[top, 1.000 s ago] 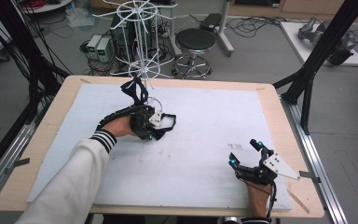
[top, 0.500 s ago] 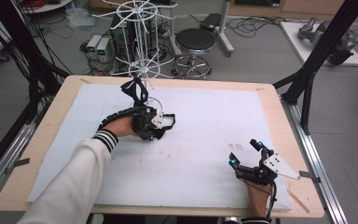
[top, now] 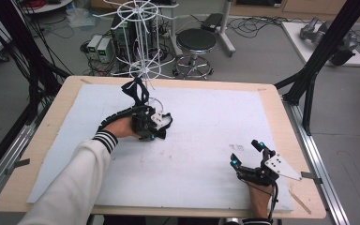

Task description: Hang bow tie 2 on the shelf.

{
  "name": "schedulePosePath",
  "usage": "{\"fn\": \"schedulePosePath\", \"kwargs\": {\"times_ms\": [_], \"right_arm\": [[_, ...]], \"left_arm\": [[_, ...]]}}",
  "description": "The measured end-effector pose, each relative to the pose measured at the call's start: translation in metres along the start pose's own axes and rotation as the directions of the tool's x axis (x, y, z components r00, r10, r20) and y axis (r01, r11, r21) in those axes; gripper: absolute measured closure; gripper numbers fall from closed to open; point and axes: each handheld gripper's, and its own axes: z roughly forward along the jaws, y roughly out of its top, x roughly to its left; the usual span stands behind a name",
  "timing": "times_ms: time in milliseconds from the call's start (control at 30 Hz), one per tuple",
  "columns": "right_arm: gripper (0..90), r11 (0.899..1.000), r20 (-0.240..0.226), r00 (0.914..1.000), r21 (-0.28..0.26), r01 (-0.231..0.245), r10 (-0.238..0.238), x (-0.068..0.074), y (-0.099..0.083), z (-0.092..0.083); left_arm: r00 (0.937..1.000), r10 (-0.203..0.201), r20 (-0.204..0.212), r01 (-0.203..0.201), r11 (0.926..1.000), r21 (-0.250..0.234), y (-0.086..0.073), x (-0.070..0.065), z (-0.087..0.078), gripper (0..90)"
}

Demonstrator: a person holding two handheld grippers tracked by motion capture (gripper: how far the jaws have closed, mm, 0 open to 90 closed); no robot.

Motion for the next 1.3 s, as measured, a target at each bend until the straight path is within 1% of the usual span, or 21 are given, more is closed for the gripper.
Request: {"fn": "schedulePosePath", "kwargs": {"times_ms": [33,67,167,233,300,367,400,467,500,667,733,767,800,967,1033,1100,1167,1200,1300], "right_arm": [[3.5,1.000,0.001,1.0000,0.000,0.000,0.000,0.000,0.000,0.000],[3.5,1.000,0.001,1.0000,0.000,0.000,0.000,0.000,0.000,0.000],[3.6,1.000,0.002,1.0000,-0.002,-0.001,0.001,0.000,0.000,0.000],[3.6,1.000,0.002,1.0000,-0.001,-0.001,0.001,0.000,0.000,0.000],[3.5,1.000,0.003,1.0000,-0.001,-0.003,0.003,0.000,0.000,0.000],[3.6,1.000,0.002,1.0000,-0.001,-0.002,0.002,0.000,0.000,0.000],[3.6,1.000,0.000,1.0000,-0.004,0.003,-0.003,0.000,0.000,0.000],[3.5,1.000,0.002,1.0000,-0.002,0.000,0.000,0.000,0.000,0.000],[3.5,1.000,0.001,1.0000,-0.003,0.002,-0.002,0.000,0.000,0.000],[3.6,1.000,0.003,1.0000,0.001,0.000,0.000,0.000,0.000,0.000],[3.6,1.000,0.004,1.0000,-0.002,0.003,-0.003,0.000,0.000,0.000],[3.6,1.000,0.004,1.0000,-0.002,0.003,-0.003,0.000,0.000,0.000],[3.5,1.000,0.004,1.0000,0.000,-0.002,0.002,0.001,0.000,0.000],[3.6,1.000,0.003,1.0000,0.000,0.002,-0.002,0.001,0.000,0.000],[3.6,1.000,0.004,1.0000,0.000,0.003,-0.003,0.000,0.000,0.000],[3.6,1.000,0.002,1.0000,0.003,0.004,-0.004,0.001,0.000,0.000],[3.6,1.000,0.002,1.0000,0.003,0.002,-0.002,0.001,0.000,0.000],[3.6,1.000,0.002,1.0000,0.004,0.003,-0.003,0.001,0.000,0.000],[3.6,1.000,0.002,1.0000,0.004,0.006,-0.006,0.001,0.000,0.000]], "left_arm": [[1.0000,0.006,-0.002,-0.006,1.0000,0.002,0.000,0.000,0.000,75.8],[1.0000,0.005,-0.005,-0.005,1.0000,0.008,0.001,0.000,-0.001,76.2],[0.9999,-0.001,-0.011,0.001,1.0000,0.001,0.000,-0.001,0.000,76.5],[0.9999,0.005,-0.014,-0.004,1.0000,0.007,0.001,-0.002,-0.001,76.5],[0.9999,0.000,-0.017,0.000,1.0000,0.006,0.001,-0.003,-0.001,76.5],[0.9998,0.010,-0.020,-0.010,0.9999,0.007,0.001,-0.003,-0.001,76.5],[0.9996,0.007,-0.028,-0.007,1.0000,0.004,0.001,-0.004,-0.001,76.5],[0.9996,0.002,-0.028,-0.002,1.0000,-0.001,0.001,-0.005,-0.002,76.5],[0.9994,0.007,-0.033,-0.007,1.0000,0.001,0.001,-0.006,-0.002,76.5],[0.9991,0.004,-0.043,-0.004,1.0000,-0.006,0.001,-0.008,-0.005,76.5],[0.9990,0.002,-0.044,-0.003,0.9999,-0.011,0.001,-0.009,-0.007,76.5],[0.9987,0.005,-0.052,-0.006,0.9998,-0.019,0.001,-0.009,-0.008,76.6],[0.9987,0.003,-0.052,-0.004,0.9998,-0.021,0.001,-0.010,-0.008,76.6],[0.9983,0.001,-0.058,-0.003,0.9996,-0.028,-0.001,-0.014,-0.011,76.6],[0.9982,-0.001,-0.060,-0.001,0.9991,-0.043,-0.002,-0.016,-0.013,76.6],[0.9980,0.005,-0.063,-0.008,0.9986,-0.053,-0.002,-0.018,-0.015,76.6],[0.9974,0.013,-0.070,-0.017,0.9983,-0.056,-0.002,-0.020,-0.018,76.6],[0.9972,0.010,-0.075,-0.014,0.9980,-0.061,-0.002,-0.021,-0.019,76.6],[0.9964,-0.004,-0.084,-0.005,0.9943,-0.106,-0.003,-0.023,-0.024,76.5]]}}
